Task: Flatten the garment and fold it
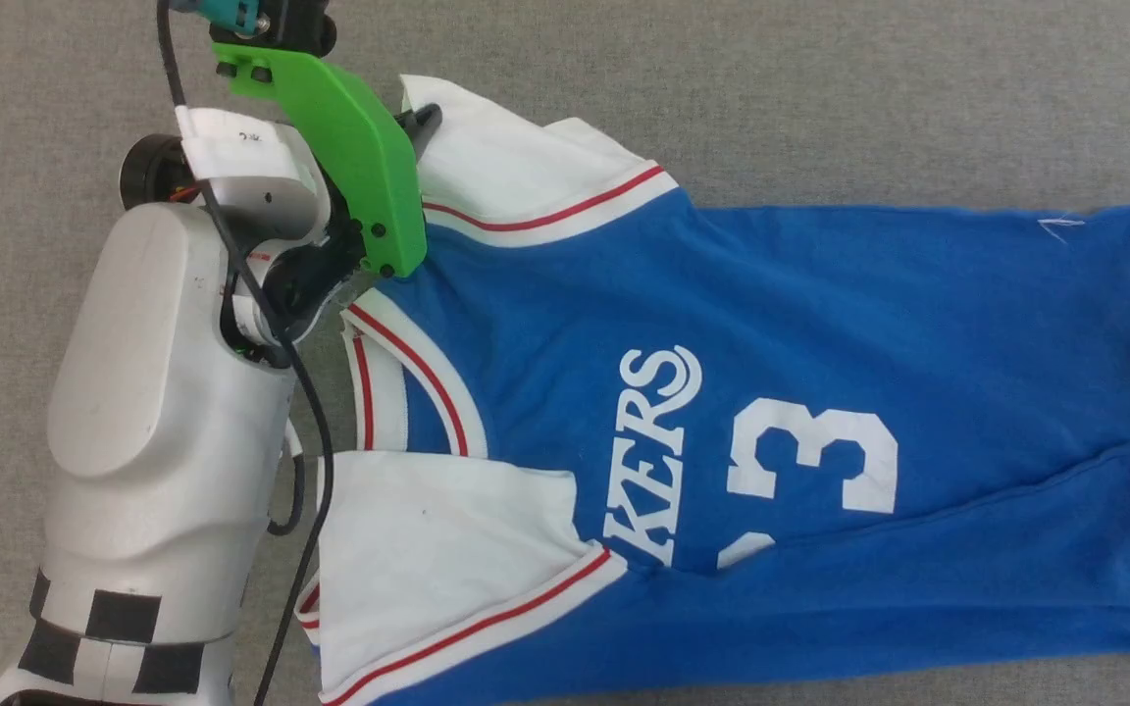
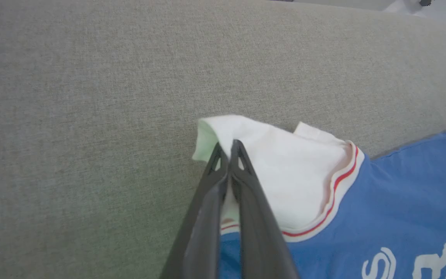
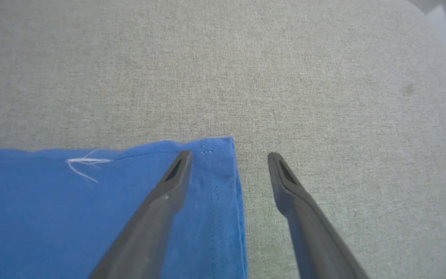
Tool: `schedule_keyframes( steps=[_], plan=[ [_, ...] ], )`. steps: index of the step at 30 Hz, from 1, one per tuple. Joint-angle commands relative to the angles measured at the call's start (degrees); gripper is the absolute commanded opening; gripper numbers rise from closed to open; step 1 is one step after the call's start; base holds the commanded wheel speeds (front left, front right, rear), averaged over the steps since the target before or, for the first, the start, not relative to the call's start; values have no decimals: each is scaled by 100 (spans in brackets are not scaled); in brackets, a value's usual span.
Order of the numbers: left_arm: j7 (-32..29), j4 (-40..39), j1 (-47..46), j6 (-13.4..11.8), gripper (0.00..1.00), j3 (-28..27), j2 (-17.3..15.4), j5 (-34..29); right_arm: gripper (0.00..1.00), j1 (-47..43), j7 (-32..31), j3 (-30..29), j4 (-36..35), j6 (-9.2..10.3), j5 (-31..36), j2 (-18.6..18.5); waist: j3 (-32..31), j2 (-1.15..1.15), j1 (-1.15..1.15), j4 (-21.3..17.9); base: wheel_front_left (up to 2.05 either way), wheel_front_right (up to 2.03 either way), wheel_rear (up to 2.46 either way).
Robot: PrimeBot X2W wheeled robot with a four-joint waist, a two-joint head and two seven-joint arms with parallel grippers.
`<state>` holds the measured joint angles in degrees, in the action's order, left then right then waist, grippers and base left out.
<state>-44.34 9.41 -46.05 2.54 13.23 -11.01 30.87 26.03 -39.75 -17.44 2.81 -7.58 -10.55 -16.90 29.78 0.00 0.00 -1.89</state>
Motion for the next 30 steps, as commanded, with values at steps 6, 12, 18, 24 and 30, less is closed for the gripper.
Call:
schedule_keyframes(
  steps=[6,12,18,24,30],
  plan=[
    [25,2,-173,37,0,11,-2,71,100,194,-93,127,228,9,-58,-88,204,0,0,51,0,0,0],
    [162,-9,-259,33,0,-31,-8,85,0,296,47,141,344,9,-61,-122,290,0,0,60,0,0,0],
    [937,1,-223,192,0,-194,25,170,0,358,569,153,364,9,-65,-130,130,0,0,34,0,0,0],
    [1636,-251,186,370,0,-280,-89,326,0,189,1115,166,22,9,-288,59,-291,0,0,10,0,0,0],
    [2309,-919,1087,434,0,-349,-354,317,0,-286,1609,167,-562,9,-489,331,-816,0,0,-48,0,0,0]
  ],
)
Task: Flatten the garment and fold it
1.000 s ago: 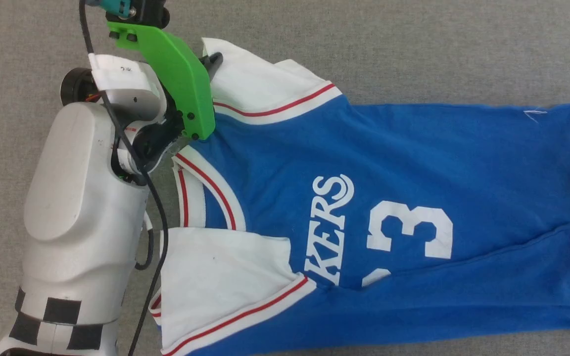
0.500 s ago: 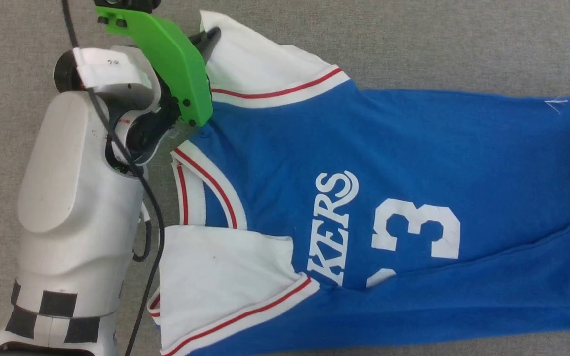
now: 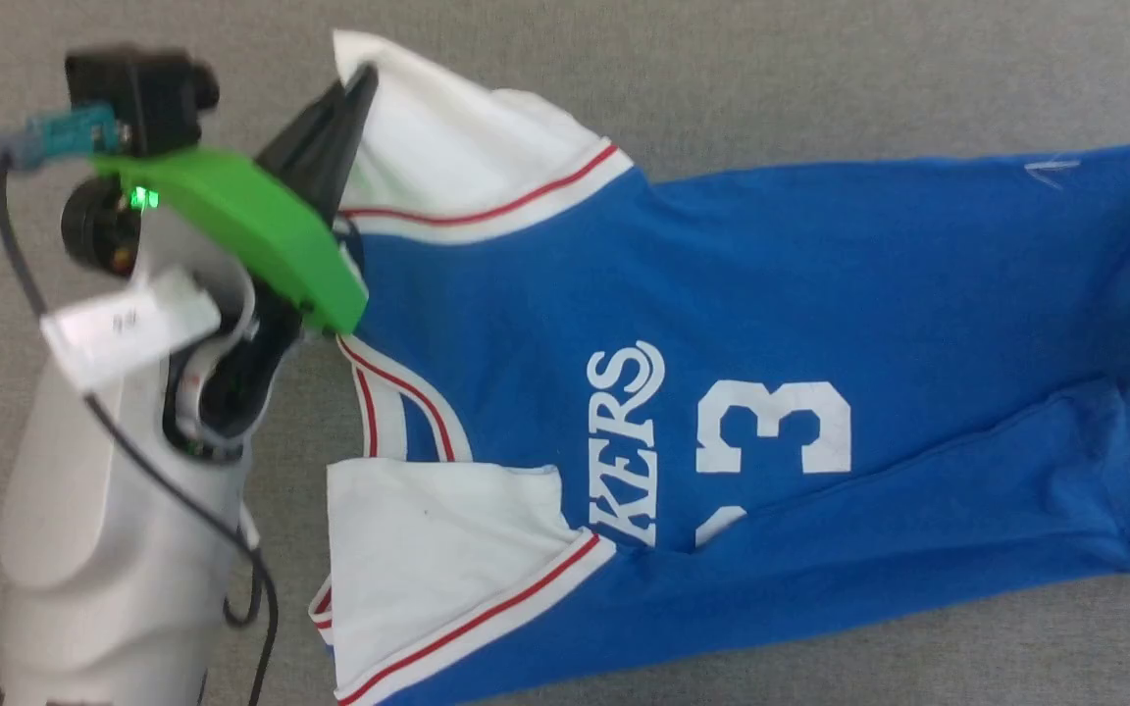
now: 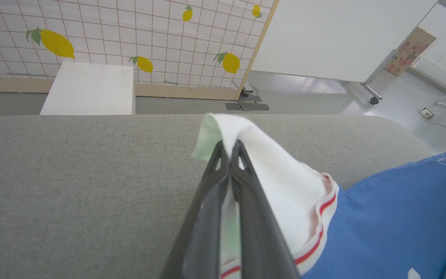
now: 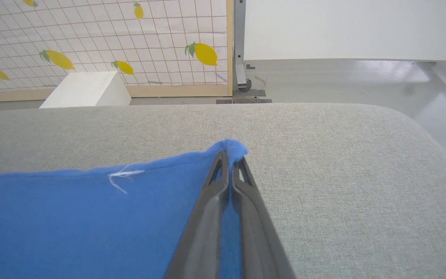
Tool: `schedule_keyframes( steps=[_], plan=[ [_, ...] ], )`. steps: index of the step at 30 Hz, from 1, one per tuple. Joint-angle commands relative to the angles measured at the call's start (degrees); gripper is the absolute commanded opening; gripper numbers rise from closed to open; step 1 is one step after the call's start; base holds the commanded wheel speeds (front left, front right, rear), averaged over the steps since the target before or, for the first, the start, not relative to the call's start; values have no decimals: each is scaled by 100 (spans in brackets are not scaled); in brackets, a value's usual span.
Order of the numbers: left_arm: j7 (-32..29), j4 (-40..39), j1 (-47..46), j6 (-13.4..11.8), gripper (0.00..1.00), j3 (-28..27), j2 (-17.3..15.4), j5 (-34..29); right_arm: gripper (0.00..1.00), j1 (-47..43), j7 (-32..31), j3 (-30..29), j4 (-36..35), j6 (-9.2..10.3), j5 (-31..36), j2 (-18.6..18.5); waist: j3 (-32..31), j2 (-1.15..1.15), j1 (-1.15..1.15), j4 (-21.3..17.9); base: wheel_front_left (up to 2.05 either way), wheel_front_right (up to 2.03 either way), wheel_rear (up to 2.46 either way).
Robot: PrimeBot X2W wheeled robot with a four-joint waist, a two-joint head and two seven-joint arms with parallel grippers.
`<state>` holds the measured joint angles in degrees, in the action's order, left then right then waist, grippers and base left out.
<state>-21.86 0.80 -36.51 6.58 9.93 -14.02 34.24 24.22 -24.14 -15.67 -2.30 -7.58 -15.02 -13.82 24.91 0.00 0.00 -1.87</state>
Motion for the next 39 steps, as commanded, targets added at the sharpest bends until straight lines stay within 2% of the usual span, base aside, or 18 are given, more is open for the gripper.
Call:
schedule_keyframes(
  steps=[1,5,9,14,20,26,35,39],
  plan=[
    [143,-169,302,35,0,-20,-81,-22,0,-206,94,-21,-133,9,-61,55,-397,0,0,-57,0,0,0],
    [409,-665,1113,17,0,-97,-134,49,0,-700,209,-176,-445,9,-138,283,-716,0,0,-95,0,0,0],
    [551,-1254,1944,-104,0,-186,-91,163,0,-1275,207,-364,-683,9,-194,492,-1003,0,0,-115,0,0,0],
    [542,-1923,2972,-264,0,-221,-48,332,0,-2007,113,-635,-903,9,-254,793,-1222,0,0,-99,0,0,0],
    [416,-2210,4038,-406,0,-128,83,657,0,-2622,87,-823,-830,9,-368,1005,-1290,0,0,-50,0,0,0],
    [190,-1918,4576,-479,0,17,121,880,0,-2942,25,-876,-692,9,-386,1066,-1262,0,0,59,0,0,0],
    [-267,-1007,4456,-525,0,260,117,1036,0,-2845,-173,-934,-193,9,-112,1086,-1376,0,0,200,0,0,0],
    [-248,-570,4253,-625,0,253,125,926,19,-2721,-247,-988,288,9,60,1089,-1435,0,0,231,0,0,0]
  ],
)
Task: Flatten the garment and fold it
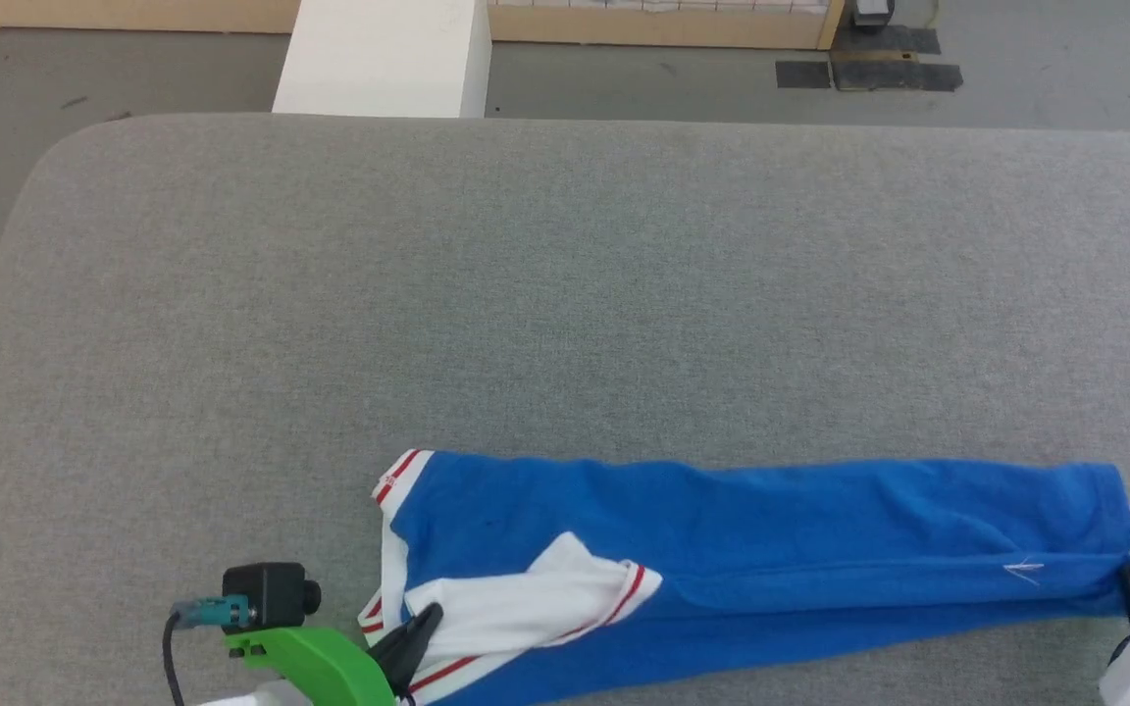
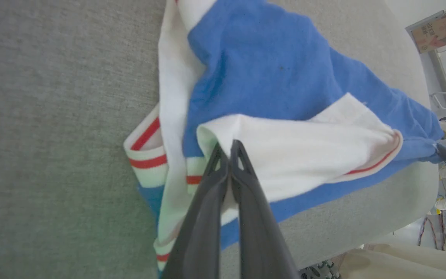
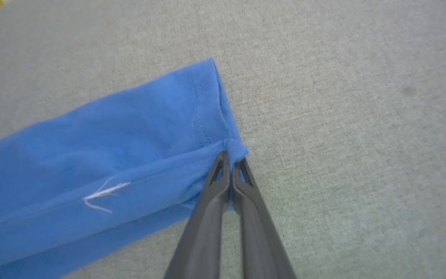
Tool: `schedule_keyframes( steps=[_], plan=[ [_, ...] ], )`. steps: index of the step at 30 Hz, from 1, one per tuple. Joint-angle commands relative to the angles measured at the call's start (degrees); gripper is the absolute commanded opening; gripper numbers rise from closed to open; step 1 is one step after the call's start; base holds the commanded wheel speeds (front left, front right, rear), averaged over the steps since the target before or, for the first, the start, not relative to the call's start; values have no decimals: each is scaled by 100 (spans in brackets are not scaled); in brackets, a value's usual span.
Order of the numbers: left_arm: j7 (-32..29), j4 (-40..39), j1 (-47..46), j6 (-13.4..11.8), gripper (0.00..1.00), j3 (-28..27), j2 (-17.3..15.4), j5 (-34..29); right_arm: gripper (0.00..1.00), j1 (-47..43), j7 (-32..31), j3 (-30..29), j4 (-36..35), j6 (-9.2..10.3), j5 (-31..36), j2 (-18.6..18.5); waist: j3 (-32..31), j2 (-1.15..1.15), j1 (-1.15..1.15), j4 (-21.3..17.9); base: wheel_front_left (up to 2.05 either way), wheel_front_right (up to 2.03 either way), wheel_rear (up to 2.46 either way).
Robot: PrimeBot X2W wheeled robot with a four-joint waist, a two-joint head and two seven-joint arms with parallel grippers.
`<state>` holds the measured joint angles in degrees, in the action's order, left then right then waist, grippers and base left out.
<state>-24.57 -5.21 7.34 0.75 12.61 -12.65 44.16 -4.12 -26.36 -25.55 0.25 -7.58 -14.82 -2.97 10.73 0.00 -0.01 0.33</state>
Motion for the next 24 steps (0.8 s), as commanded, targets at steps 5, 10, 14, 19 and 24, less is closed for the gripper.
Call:
schedule_keyframes(
  steps=[5,10,14,19,24],
  plan=[
    [173,429,-327,-102,0,-65,55,-117,41,318,3,39,502,9,199,6,13,0,1,-33,0,0,0],
    [353,530,-405,-124,100,-106,169,-90,100,478,52,104,714,9,151,7,45,0,1,-89,0,0,0],
    [595,317,-345,-138,100,-233,259,-17,100,478,83,47,564,9,-178,8,-16,0,1,-98,0,0,0],
    [1337,-265,-195,-332,100,-627,345,-200,100,260,367,62,-166,9,-476,8,-72,0,1,-52,0,0,0],
    [2601,-616,-86,-576,100,-1066,501,-717,100,78,580,108,-906,9,-568,2,-73,0,1,-40,0,0,0]
  ],
)
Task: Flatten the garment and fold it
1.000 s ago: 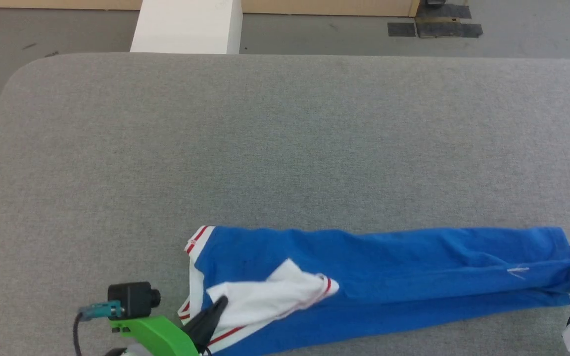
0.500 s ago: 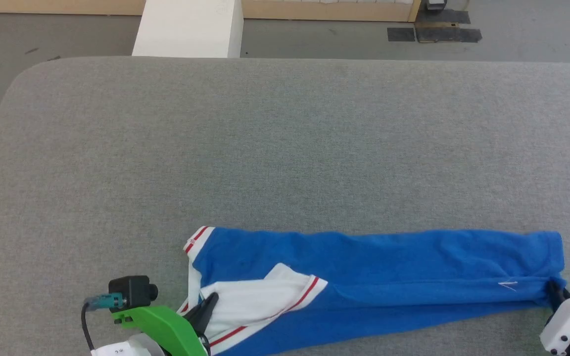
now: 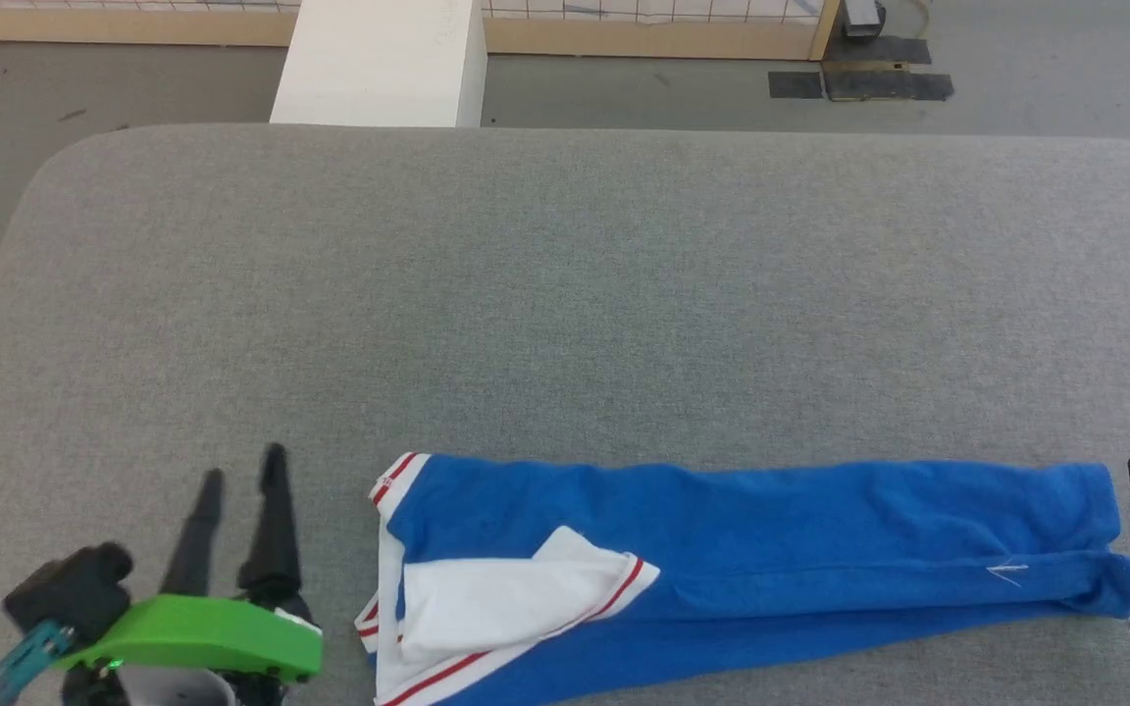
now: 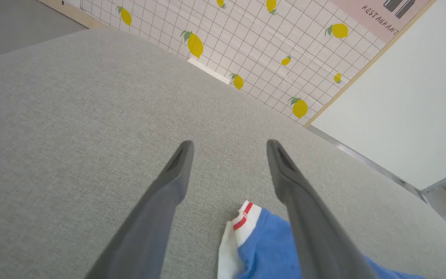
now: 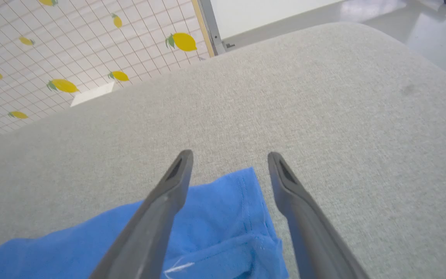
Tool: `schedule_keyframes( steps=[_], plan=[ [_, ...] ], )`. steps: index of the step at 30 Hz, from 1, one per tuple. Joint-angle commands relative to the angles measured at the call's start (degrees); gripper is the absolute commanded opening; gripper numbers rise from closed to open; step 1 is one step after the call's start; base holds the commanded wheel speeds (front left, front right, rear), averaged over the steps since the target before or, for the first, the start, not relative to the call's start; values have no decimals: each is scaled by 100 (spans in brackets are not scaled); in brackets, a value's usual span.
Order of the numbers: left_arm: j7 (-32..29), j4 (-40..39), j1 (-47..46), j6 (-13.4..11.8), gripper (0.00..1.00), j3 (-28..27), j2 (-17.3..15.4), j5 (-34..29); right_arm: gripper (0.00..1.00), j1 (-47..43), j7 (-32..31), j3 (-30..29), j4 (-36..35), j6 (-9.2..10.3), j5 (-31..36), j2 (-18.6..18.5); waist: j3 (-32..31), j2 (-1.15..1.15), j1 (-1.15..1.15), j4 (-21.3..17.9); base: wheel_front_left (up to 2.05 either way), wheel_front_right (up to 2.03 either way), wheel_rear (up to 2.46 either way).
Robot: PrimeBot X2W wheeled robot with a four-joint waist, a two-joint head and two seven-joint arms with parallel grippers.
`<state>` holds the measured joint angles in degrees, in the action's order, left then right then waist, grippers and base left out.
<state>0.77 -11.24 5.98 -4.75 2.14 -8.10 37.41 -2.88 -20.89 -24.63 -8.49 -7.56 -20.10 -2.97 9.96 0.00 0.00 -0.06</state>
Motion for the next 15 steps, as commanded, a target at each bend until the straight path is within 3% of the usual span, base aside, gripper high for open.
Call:
schedule_keyframes(
  steps=[1,2,6,15],
  plan=[
    [283,-16,65,-48,100,-70,42,-167,100,-55,36,26,-98,8,-74,2,9,0,0,-5,0,0,0],
    [1035,80,117,-222,100,-179,-74,-867,100,-69,-17,19,-171,8,-23,1,40,0,0,-20,0,0,0],
    [1363,173,107,-466,100,-195,-84,-1618,100,5,-304,-11,54,8,100,-58,157,0,0,-17,0,0,0],
    [1420,167,-70,-318,100,-6,107,-2316,100,264,-780,-64,902,8,325,-442,571,0,0,190,0,0,0]
  ],
)
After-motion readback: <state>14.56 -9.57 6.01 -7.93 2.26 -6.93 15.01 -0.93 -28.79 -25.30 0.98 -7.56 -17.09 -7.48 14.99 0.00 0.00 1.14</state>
